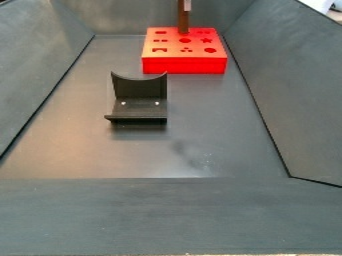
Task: Pick up the oval object. Move up. Place the oval object on the fixture. Regrasp the oval object. Move to above the board. Insert the oval object.
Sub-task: Insert the oval object.
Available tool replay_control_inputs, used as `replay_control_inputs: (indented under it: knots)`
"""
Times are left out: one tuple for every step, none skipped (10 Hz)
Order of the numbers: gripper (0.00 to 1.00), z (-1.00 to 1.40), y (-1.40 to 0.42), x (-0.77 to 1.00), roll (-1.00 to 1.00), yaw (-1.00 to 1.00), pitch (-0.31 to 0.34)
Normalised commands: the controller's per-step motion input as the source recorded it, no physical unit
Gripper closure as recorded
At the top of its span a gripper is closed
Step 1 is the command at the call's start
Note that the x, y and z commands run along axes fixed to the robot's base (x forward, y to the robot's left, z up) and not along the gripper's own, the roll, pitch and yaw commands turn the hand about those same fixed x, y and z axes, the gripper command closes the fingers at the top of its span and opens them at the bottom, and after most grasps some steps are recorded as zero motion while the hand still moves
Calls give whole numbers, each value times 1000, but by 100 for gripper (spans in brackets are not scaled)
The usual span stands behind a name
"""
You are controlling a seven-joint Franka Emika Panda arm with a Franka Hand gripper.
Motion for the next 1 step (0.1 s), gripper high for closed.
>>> replay_control_inputs:
  knots:
    - [100,0,0,0,0,0,0]
